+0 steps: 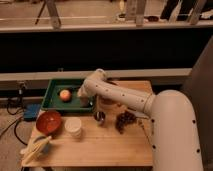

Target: Wipe tray with eraser

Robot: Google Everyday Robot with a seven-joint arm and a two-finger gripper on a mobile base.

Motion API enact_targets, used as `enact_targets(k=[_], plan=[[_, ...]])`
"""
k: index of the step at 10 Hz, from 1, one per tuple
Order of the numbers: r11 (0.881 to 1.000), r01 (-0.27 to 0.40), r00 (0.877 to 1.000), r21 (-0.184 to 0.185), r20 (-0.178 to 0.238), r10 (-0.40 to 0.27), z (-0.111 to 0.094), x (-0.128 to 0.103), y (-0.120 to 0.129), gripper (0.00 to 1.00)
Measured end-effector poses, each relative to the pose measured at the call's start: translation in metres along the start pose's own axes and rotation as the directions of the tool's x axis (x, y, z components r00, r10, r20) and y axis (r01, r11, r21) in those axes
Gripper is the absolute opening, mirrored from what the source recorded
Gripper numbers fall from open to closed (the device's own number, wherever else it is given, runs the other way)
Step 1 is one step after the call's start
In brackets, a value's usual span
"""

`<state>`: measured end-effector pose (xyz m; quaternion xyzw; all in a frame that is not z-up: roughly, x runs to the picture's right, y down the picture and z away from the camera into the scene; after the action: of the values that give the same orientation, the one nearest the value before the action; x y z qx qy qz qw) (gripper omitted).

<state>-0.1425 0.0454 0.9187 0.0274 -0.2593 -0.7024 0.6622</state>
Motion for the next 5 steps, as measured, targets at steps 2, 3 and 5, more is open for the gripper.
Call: enact_targets(k=[2, 3, 5], plan=[[0.999, 0.031, 0.999, 0.030, 0.018, -0.032, 0.004, -0.005, -0.019, 0.02], [0.998, 0.045, 0.999, 0.043, 0.026, -0.046, 0.006, -0.005, -0.028, 0.02], [0.995, 0.070, 0.997, 0.068, 0.031, -0.072, 0.011, -0.001, -0.041, 0.02]])
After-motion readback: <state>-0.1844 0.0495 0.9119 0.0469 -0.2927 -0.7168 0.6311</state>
